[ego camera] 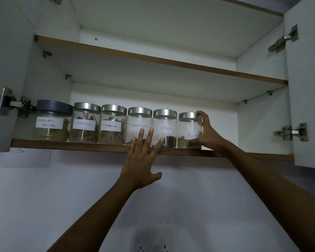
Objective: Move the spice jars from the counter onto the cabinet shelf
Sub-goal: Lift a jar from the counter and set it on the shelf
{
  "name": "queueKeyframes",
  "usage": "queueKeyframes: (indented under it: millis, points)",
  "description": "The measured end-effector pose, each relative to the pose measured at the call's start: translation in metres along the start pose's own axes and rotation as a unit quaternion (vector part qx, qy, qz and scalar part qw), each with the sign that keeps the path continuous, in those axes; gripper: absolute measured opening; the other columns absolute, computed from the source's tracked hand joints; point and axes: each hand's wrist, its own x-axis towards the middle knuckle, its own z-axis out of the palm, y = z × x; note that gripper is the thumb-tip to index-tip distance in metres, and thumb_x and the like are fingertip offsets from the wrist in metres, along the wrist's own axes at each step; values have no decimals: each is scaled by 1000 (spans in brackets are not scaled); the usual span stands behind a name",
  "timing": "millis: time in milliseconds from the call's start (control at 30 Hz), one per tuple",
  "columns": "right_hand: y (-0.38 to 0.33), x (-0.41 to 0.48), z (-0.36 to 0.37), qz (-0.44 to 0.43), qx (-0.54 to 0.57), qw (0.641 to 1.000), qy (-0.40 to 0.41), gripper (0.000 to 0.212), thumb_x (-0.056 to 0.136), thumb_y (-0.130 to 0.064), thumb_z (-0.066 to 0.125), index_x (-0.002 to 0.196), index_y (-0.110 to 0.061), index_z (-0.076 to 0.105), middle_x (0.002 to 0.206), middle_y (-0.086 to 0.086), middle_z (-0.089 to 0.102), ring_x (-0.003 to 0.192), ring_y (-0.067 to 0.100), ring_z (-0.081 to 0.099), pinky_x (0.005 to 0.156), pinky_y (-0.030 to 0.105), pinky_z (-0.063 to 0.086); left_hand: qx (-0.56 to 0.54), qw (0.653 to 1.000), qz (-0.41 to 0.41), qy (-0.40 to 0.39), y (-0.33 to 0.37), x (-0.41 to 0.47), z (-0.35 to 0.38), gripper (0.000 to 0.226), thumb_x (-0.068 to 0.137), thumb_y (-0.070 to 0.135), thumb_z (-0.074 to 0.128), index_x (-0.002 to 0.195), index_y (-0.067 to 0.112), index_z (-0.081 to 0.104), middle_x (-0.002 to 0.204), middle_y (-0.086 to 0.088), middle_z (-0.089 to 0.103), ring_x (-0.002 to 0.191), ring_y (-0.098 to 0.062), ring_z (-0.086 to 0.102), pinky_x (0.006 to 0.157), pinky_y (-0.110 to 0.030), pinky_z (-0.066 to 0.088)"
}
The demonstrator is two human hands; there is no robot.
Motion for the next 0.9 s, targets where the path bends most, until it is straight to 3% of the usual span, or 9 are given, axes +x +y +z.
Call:
queueKeyframes:
  millis: [167, 333, 467, 567, 700, 800, 900]
  points:
    - [-2, 1, 9, 9, 3, 1000, 9, 111, 59, 16, 73, 140, -32, 14, 132, 1, 32, 100, 24, 53, 79, 36, 55, -2, 1000, 0, -3, 0, 0, 1, 106, 62, 67, 52, 149, 23, 10, 156, -17, 1, 142, -39, -5, 112, -49, -1]
    - [-5, -3, 15, 16, -3, 1000, 14, 112, 67, 14, 70, 146, -31, 4, 146, 2, 21, 103, 11, 42, 77, 23, 50, -7, 1000, 1, 2, 0, 1, 2, 108, 60, 64, 56, 149, 22, 11, 156, -18, 4, 142, -39, -3, 112, -49, -3]
    - [-5, -13, 18, 67, -10, 997, 25, 115, 75, 3, 70, 146, -34, -12, 151, 8, 19, 110, 16, 42, 85, 29, 44, -26, 1000, 4, -5, -2, 0, 2, 108, 60, 64, 54, 149, 23, 10, 156, -18, 4, 143, -38, -3, 112, -48, -2]
    - [-2, -28, 20, 78, -22, 995, 59, 114, 78, -5, 71, 146, -28, -17, 155, 6, 10, 120, 20, 43, 89, 29, 40, -36, 999, 9, -22, -2, 1, 3, 109, 63, 65, 56, 149, 24, 4, 156, -17, -4, 142, -36, -10, 112, -50, -4]
    - [4, -55, 17, 71, -64, 993, 69, 110, 78, -10, 72, 148, -23, -11, 157, 6, 3, 137, 26, 28, 102, 33, 35, -77, 996, 16, -44, 11, -2, -11, 102, 77, 55, 58, 148, 24, -9, 154, -13, -20, 140, -30, -24, 110, -50, -14]
    - [17, -90, 16, 58, -143, 987, 50, 100, 81, -12, 69, 149, -18, -4, 158, 1, 1, 143, 19, 12, 113, 29, 20, -128, 991, 27, -4, 49, -12, -25, 82, 83, 37, 53, 149, 11, 13, 157, -15, 0, 144, -31, -4, 114, -49, 2]
    - [38, -132, 13, 2, -225, 974, 13, 90, 85, -20, 66, 148, -18, 3, 157, -2, 2, 142, 9, 3, 109, 18, 6, -192, 979, 60, 29, 94, -25, -20, 68, 84, 29, 44, 146, 6, 27, 155, -17, 16, 144, -32, 9, 115, -47, 11]
